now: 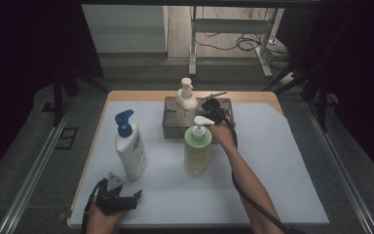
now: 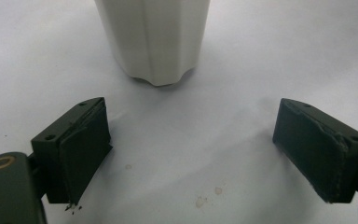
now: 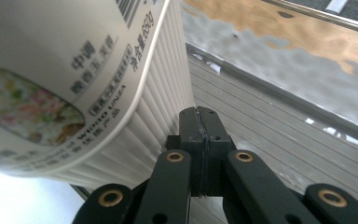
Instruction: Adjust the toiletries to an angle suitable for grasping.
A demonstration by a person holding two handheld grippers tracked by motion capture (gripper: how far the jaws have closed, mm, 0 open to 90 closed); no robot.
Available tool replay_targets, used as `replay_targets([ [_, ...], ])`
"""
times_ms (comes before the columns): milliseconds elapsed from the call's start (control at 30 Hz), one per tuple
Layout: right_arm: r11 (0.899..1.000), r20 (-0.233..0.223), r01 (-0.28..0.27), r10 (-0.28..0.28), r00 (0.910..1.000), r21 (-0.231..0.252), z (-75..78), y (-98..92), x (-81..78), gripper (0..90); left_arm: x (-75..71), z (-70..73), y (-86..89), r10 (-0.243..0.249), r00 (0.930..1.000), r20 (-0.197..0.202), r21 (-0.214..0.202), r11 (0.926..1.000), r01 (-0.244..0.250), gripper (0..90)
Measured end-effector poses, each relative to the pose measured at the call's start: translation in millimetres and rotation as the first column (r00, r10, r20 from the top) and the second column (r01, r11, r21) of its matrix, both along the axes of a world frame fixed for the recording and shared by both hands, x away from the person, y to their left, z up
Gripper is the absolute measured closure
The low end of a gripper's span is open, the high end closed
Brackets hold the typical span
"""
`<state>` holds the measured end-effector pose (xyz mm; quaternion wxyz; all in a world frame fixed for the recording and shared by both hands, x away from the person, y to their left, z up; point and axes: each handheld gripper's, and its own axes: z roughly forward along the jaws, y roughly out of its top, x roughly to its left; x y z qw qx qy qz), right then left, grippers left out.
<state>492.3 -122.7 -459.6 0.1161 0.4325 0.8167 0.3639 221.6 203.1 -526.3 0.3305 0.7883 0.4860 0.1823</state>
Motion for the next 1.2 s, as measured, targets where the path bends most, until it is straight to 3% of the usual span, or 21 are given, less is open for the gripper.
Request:
replay_targets([
  [733, 0.997, -0.013, -0.083, 0.083, 0.9965, 0.002, -3.8, 26.3, 2.6, 89.6, 0.1, 0.0, 0.1, -0.001, 1.0000, 0.000, 0.001, 1.0000, 0.001, 10.6],
  [1200, 0.989, -0.011, -0.147, 0.147, 0.9891, 0.018, -5.3, 38.9, 3.6, 89.8, 0.0, 0.0, 0.1, -0.001, 1.0000, 0.000, 0.000, 1.0000, 0.001, 10.6],
])
